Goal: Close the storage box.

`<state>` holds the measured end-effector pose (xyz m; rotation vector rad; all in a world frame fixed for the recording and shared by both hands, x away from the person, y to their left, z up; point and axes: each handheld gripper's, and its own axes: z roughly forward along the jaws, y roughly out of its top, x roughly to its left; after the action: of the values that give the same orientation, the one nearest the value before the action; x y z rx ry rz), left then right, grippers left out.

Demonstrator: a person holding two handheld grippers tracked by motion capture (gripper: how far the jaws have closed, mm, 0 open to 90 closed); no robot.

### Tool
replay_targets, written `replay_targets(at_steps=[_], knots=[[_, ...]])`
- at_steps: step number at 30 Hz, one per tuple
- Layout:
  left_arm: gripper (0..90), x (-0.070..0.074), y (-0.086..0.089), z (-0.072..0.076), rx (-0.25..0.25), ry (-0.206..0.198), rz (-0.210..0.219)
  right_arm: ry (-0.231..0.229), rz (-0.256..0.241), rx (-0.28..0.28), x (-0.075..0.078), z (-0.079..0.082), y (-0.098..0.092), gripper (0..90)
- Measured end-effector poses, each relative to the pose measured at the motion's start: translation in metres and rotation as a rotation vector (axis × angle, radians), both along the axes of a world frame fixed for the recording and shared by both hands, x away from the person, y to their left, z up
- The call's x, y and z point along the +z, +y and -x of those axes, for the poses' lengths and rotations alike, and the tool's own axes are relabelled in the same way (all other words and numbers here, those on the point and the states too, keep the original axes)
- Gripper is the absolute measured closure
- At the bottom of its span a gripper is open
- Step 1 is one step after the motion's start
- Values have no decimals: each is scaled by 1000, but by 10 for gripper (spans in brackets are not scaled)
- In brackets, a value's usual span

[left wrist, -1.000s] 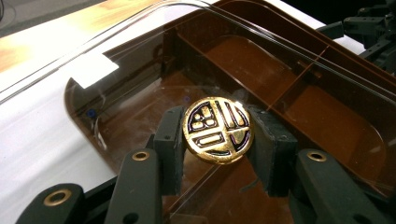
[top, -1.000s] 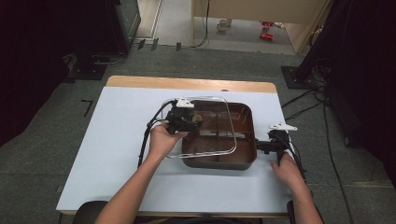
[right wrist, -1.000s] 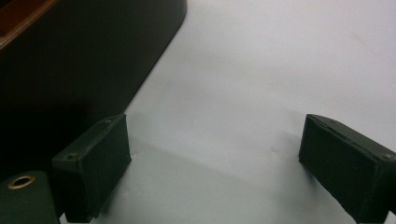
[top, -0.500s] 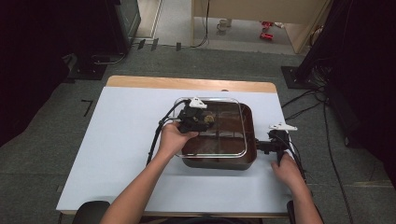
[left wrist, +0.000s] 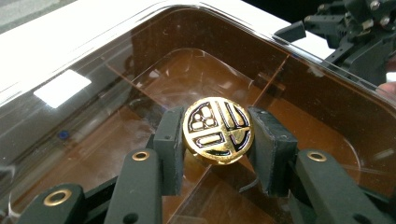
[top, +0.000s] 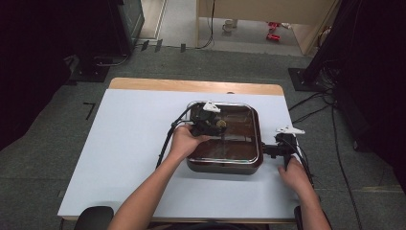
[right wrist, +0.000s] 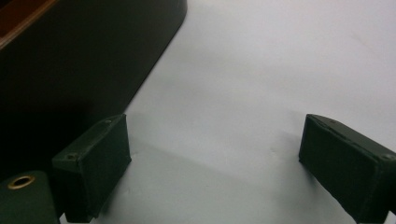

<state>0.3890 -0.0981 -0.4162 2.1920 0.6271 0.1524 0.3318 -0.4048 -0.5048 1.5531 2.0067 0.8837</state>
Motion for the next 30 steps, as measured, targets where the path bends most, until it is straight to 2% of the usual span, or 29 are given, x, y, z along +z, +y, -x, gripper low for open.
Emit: replay_targets(at_steps=[2, 4, 11, 16, 19, 22, 24, 26, 28, 30], knots=[[598, -1, -4, 1, -10, -13, -11, 0, 0, 0, 0, 0, 0, 83], [597, -3, -8, 1, -10, 2, -17, 0, 0, 0, 0, 0, 0, 83], [597, -7, -17, 6, -5, -1, -35, 0, 0, 0, 0, 0, 0, 83], [596, -9, -15, 6, 5, 21, -18, -2, 1, 1, 0, 0, 0, 83], [591, -11, -16, 7, 9, 9, -14, -2, 1, 2, 0, 0, 0, 83], [583, -11, -15, 6, 7, 15, -12, -2, 1, 2, 0, 0, 0, 83], [545, -11, -15, 6, 8, 16, -13, -2, 1, 2, 0, 0, 0, 83], [468, -11, -14, 5, 8, 23, -5, -2, 1, 1, 0, 0, 0, 83], [405, -9, -13, 5, 2, 38, 12, -2, 1, 2, 0, 0, 0, 83], [366, -5, -10, 6, -3, 32, 26, -3, 2, 2, 0, 0, 0, 83]])
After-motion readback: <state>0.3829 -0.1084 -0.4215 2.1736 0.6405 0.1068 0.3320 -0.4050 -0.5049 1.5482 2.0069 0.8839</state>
